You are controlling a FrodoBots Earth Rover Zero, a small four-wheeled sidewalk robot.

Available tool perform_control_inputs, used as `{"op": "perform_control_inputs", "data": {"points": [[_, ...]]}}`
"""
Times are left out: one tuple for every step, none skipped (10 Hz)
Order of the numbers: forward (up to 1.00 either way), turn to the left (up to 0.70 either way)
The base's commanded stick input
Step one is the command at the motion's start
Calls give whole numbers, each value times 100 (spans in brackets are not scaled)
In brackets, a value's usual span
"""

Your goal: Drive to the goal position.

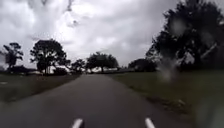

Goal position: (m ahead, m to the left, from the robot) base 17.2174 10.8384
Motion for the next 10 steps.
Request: {"op": "perform_control_inputs", "data": {"points": [[85,5],[85,6],[85,26],[85,22],[85,6],[85,0],[85,0],[85,0],[85,0],[85,0]]}}
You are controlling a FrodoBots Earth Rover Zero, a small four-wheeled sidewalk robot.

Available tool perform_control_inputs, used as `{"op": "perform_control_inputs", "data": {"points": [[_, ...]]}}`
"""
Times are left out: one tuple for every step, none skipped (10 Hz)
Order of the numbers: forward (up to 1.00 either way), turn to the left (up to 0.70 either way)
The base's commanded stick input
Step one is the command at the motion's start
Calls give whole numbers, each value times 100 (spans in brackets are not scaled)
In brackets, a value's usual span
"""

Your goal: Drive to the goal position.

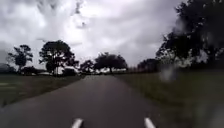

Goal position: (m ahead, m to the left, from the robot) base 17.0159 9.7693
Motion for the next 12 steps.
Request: {"op": "perform_control_inputs", "data": {"points": [[85,0],[85,0],[85,0],[85,0],[85,0],[85,0],[85,0],[85,0],[85,0],[85,0],[85,0],[85,0]]}}
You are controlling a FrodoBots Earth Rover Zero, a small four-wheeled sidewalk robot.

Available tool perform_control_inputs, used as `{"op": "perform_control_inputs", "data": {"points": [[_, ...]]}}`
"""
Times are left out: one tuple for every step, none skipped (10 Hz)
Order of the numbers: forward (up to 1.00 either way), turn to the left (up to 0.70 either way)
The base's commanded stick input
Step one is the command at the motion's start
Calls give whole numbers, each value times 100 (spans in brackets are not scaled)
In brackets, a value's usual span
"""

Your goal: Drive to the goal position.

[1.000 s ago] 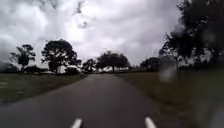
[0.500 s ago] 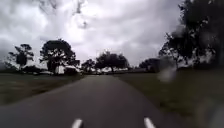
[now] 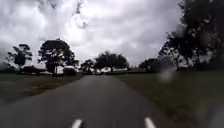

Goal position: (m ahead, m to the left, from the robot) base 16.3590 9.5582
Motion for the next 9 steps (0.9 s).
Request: {"op": "perform_control_inputs", "data": {"points": [[85,0],[85,0],[85,0],[85,0],[85,0],[85,0],[85,0],[85,0],[85,0]]}}
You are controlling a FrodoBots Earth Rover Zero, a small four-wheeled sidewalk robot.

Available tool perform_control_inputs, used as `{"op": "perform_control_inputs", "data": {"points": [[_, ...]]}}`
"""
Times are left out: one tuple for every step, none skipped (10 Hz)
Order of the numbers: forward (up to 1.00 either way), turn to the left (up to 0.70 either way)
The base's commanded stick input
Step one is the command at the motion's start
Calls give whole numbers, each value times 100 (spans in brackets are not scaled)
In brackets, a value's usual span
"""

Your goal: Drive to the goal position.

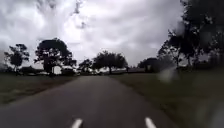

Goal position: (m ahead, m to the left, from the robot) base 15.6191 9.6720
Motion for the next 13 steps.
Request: {"op": "perform_control_inputs", "data": {"points": [[85,0],[85,0],[85,0],[85,0],[85,0],[85,0],[85,0],[85,0],[85,0],[85,0],[85,0],[85,0],[85,0]]}}
